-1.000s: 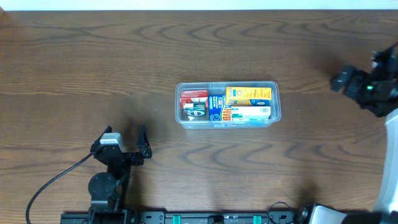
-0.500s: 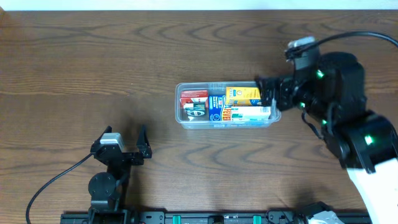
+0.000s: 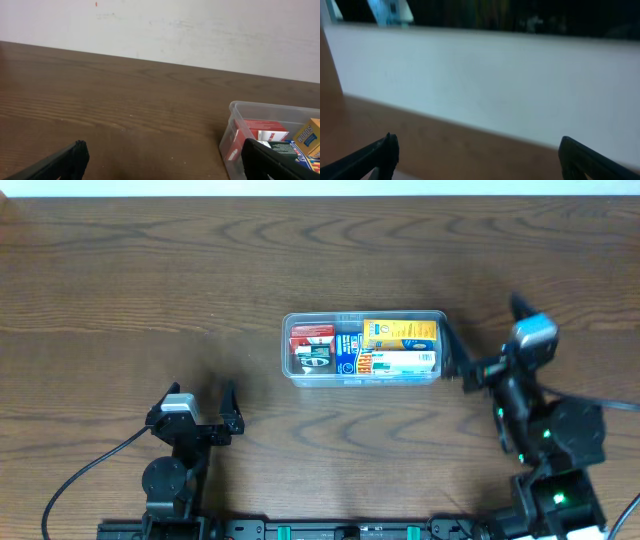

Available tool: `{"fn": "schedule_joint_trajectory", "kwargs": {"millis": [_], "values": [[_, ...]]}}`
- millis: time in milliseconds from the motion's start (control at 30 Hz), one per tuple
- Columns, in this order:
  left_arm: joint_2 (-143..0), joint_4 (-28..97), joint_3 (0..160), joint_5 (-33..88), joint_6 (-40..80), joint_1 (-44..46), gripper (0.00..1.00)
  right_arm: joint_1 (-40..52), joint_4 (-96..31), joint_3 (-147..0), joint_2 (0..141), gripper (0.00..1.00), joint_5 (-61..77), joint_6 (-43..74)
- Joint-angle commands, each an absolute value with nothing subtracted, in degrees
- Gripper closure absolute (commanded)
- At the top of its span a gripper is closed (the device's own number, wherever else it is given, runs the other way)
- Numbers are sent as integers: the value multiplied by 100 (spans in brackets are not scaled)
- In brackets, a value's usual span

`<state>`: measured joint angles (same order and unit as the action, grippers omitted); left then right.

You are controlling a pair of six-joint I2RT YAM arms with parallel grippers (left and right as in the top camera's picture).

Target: Pack container

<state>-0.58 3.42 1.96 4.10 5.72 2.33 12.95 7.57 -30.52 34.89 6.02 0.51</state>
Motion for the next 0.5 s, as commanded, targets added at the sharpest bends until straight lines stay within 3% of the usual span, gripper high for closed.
{"fn": "schedule_joint_trajectory", "kwargs": {"millis": [0,233,467], "values": [[-23,532,102,432,495,200,2,1048,799,-2338,2812,1,972,-51],[-23,532,102,432,495,200,2,838,792,-969,1164,1,1000,-51],[-23,532,102,432,495,200,2,740,766,-266,582,1,1100,-51]]}}
